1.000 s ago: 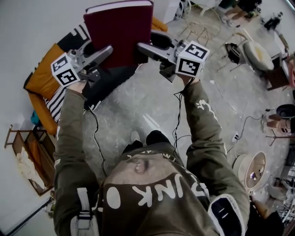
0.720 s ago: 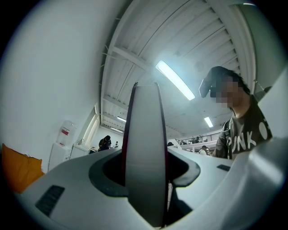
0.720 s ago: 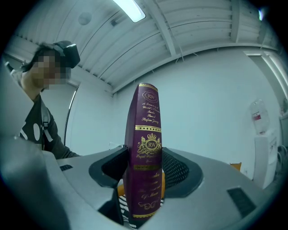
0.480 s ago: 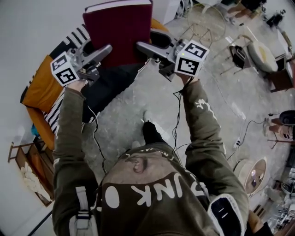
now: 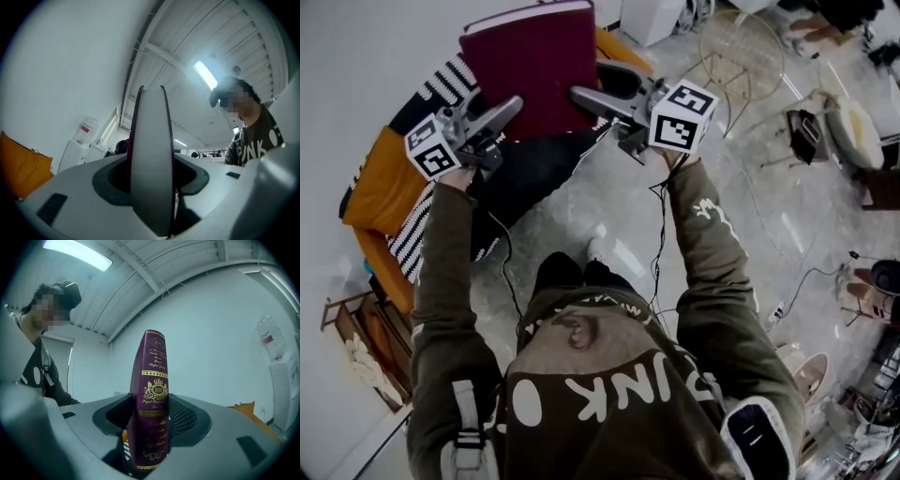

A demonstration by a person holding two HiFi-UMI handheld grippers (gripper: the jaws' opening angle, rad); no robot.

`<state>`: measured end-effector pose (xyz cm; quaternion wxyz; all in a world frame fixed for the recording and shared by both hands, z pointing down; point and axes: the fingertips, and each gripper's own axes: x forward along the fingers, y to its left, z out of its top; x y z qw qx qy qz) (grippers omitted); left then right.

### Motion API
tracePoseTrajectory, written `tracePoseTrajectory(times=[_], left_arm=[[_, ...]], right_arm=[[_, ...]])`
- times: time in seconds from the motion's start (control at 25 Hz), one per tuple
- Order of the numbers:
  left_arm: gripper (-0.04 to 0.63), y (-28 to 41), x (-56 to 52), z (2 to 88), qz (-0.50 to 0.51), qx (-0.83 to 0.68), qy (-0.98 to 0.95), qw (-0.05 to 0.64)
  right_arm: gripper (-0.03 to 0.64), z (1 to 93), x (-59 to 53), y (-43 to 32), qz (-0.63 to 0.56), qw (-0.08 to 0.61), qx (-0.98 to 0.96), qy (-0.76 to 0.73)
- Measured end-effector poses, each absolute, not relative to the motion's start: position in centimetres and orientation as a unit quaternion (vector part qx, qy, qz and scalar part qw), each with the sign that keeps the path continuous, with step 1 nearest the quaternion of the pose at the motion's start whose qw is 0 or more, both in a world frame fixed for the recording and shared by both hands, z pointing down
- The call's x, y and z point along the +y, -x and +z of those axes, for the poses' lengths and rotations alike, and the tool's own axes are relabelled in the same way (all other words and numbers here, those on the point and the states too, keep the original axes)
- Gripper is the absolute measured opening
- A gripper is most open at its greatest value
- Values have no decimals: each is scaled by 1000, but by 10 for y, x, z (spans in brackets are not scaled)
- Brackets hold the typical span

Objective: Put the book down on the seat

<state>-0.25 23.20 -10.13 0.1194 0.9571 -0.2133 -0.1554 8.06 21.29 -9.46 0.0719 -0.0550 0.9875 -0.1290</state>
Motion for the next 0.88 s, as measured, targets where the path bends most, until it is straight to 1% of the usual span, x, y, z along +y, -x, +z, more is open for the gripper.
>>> tracePoseTrajectory(times=[0.16, 0.36, 0.6, 0.88], left_arm=[[221, -3, 185, -77, -143, -224, -954, 139], [221, 13, 115, -28, -139, -221, -951, 168], [221, 45, 20, 66, -149, -214, -942, 212], [218, 73, -45, 181, -160, -206, -932, 253]], right_arm=[[245, -67, 167, -85, -155, 65, 984, 52], [245, -15, 98, -69, -186, 54, 979, 57], [245, 77, 5, -36, -223, 33, 972, 64], [244, 185, -61, -9, -258, 15, 964, 65]])
